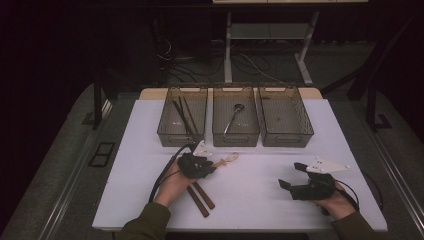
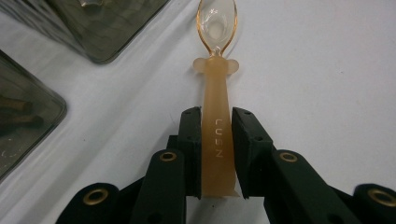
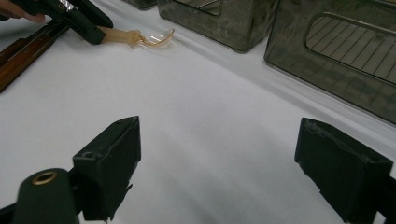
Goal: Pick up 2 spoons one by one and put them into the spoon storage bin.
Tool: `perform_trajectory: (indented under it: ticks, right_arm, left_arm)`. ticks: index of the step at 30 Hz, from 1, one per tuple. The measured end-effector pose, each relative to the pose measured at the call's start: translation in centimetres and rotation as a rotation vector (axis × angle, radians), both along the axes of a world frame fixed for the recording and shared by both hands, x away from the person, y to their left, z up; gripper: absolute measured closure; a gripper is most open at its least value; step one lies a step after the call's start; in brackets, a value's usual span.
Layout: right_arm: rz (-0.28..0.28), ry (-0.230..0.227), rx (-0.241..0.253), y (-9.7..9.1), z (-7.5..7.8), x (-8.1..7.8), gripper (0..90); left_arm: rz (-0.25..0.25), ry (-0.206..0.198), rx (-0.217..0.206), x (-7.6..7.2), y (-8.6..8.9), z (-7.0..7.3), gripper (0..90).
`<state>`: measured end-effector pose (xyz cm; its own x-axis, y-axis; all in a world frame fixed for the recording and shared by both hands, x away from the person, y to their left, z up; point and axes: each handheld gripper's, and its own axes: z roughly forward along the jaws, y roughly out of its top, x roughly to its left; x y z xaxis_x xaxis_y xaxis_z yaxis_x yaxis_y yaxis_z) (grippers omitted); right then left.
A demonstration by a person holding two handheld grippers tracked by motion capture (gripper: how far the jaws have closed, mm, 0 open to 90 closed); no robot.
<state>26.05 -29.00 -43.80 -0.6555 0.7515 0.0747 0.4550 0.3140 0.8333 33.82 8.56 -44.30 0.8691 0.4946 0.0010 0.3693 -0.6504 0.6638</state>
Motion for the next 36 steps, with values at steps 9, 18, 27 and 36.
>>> perform_trajectory:
  ticks: [9, 18, 27, 36]
  right_arm:
    - [0.002, 0.006, -0.003, 0.0, -0.1, 0.1, 14.6]
    - [-0.002, 0.011, -0.010, 0.0, -0.2, 0.3, 14.6]
    - [-0.003, 0.020, -0.008, 0.0, -0.2, 0.2, 14.6]
    - [-0.004, 0.008, -0.008, -0.1, -0.2, 0.3, 14.6]
  left_arm:
    - [0.013, -0.005, -0.042, 0.2, 0.6, 1.6, 73.7]
    - [0.003, -0.024, -0.119, 1.0, 1.1, 5.2, 73.6]
    - [0.013, -0.040, -0.131, 2.6, 0.1, 8.8, 73.6]
    - [0.040, -0.052, -0.099, 5.3, -1.9, 10.3, 73.5]
